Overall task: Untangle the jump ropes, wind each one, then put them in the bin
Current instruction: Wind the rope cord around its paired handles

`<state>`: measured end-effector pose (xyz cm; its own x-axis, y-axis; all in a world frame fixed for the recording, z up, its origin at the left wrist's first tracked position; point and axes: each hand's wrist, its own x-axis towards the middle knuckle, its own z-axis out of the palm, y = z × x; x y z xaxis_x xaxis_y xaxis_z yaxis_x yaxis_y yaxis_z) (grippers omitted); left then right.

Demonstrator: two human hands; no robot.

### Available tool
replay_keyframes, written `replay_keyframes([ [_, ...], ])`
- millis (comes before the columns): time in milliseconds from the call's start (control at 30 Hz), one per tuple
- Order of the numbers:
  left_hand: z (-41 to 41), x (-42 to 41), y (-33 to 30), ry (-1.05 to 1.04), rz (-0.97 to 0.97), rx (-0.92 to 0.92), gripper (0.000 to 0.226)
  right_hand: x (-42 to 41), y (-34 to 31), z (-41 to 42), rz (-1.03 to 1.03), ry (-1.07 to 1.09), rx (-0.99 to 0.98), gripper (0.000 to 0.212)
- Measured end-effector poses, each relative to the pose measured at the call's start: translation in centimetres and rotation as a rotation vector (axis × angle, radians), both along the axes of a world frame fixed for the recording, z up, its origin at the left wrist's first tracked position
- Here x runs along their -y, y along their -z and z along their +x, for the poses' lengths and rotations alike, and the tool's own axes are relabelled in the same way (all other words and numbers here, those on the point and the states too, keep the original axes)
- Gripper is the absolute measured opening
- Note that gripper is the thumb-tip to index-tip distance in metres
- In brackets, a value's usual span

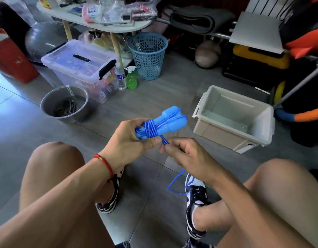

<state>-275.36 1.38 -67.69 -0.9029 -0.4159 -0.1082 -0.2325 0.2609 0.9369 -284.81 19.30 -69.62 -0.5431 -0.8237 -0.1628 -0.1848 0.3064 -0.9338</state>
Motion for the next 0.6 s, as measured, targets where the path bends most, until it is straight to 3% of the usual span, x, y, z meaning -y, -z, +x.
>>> replay_keyframes([
  [100,-0.1,-0.1,0.3,-0.035,-0.231,0.078,0.036,0.3,-0.2,0.8,0.100,0.072,-0.114,0.031],
  [367,-0.9,-1.4,1.2,-0.122,-0.608,0.058,0.048,1.7,-0.8,3.0,0.059,0.401,0.003,0.029],
  [533,-0.8,-2.9,2.1,-0.011,-1.009,-0.162,0.048,2.5,-1.4,3.2,-0.135,0.669,0.295,0.051],
  [600,-0.5,-3.4,2.0,0.061,-1.066,-0.202,0.056,2.4,-1.5,2.7,-0.196,0.765,0.351,0.056],
])
